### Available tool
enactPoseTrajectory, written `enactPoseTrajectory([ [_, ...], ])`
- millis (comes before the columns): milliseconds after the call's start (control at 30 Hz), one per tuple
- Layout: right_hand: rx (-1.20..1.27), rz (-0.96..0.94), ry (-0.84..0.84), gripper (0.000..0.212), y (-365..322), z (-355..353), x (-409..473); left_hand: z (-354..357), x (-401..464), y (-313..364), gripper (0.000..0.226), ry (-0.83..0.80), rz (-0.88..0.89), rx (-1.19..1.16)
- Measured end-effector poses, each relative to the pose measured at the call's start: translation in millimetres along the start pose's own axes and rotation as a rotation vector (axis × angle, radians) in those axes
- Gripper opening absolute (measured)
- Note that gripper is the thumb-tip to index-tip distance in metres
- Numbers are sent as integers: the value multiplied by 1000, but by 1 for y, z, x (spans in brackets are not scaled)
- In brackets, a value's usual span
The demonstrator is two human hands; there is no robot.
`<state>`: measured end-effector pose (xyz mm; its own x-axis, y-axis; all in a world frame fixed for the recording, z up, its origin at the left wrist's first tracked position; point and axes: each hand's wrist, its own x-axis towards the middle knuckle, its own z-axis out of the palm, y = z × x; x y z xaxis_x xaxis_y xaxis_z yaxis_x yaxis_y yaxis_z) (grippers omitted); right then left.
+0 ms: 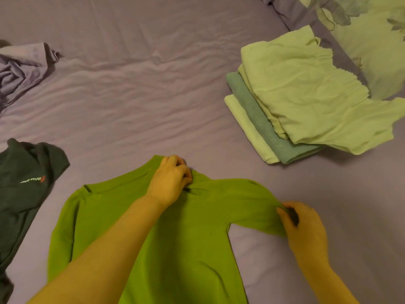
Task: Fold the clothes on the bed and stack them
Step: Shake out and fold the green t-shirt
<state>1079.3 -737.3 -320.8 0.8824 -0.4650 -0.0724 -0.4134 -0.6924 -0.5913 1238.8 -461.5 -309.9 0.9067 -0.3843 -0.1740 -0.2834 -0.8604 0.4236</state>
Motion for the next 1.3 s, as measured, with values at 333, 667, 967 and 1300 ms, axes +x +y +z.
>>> enactPoseTrajectory([
  [333,-141,-289,-118,28,17,1,9,-7,8,-9,26,-203,101,102],
  [667,103,34,-152,31,2,-9,19,-26,20,6,14,-188,-8,-26],
  [967,56,-97,-146,28,-8,-8,21,-25,42,3,14,-180,-110,-21],
  [1300,-75,10,-67,37,-3,3,24,-5,82,26,18,-16,-55,327],
])
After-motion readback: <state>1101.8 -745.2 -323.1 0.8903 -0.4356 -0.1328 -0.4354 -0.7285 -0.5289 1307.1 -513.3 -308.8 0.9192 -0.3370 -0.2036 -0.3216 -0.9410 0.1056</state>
